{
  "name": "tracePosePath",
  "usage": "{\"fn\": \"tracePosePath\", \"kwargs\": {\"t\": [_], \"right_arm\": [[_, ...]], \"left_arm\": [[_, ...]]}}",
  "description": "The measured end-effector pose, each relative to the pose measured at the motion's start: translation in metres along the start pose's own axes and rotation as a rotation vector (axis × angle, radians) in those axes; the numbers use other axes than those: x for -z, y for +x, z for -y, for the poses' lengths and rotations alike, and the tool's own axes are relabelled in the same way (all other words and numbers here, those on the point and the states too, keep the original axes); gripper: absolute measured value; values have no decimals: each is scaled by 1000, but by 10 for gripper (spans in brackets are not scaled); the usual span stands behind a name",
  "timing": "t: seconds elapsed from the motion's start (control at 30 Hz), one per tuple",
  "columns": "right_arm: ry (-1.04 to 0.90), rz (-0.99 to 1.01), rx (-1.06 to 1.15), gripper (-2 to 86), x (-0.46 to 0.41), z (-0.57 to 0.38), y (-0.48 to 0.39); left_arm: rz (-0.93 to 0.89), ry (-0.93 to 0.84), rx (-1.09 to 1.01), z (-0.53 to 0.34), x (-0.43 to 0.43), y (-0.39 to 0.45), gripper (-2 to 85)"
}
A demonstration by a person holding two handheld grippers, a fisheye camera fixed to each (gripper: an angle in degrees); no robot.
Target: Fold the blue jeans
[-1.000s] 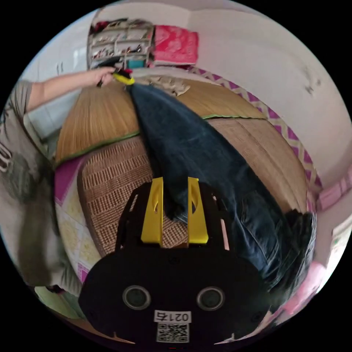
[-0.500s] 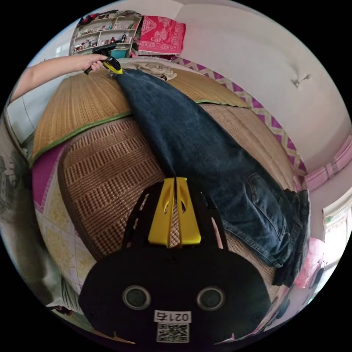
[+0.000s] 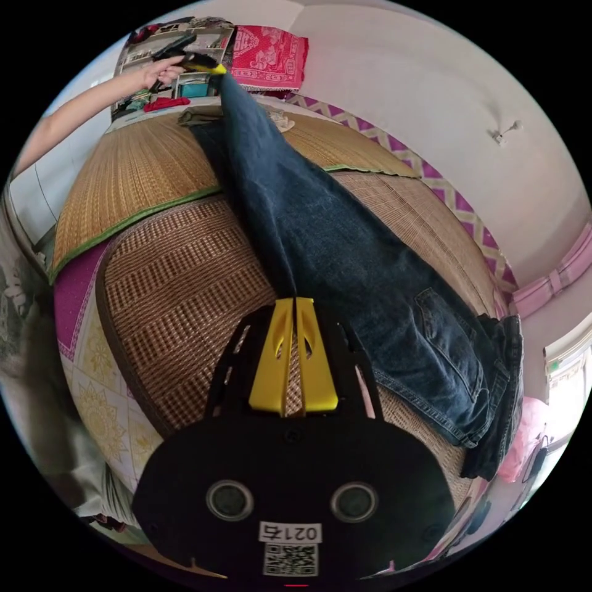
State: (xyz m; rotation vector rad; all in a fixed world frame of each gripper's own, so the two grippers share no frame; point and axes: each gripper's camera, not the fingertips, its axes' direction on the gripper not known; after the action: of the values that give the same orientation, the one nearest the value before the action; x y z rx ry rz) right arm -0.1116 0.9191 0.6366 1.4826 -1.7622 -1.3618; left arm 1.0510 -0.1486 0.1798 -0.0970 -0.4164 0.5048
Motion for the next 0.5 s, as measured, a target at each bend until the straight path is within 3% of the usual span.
{"fn": "tracePosePath", "kwargs": {"t": [0.07, 0.13, 0.27, 0.4, 0.5], "right_arm": [[0, -24, 11, -10, 3, 3, -7], [0, -59, 27, -10, 5, 5, -16], [-1, -111, 54, -9, 6, 9, -31], [0, -67, 33, -9, 6, 11, -28], [1, -62, 31, -9, 4, 11, -31]], "left_arm": [[36, -203, 209, -23, -39, -59, -10], [11, -257, 282, -46, -57, -88, -10], [-112, -199, 410, -75, -51, -119, -10], [-122, -175, 511, -88, -26, -137, -9], [-98, -61, 557, -99, 13, -142, -5]]}}
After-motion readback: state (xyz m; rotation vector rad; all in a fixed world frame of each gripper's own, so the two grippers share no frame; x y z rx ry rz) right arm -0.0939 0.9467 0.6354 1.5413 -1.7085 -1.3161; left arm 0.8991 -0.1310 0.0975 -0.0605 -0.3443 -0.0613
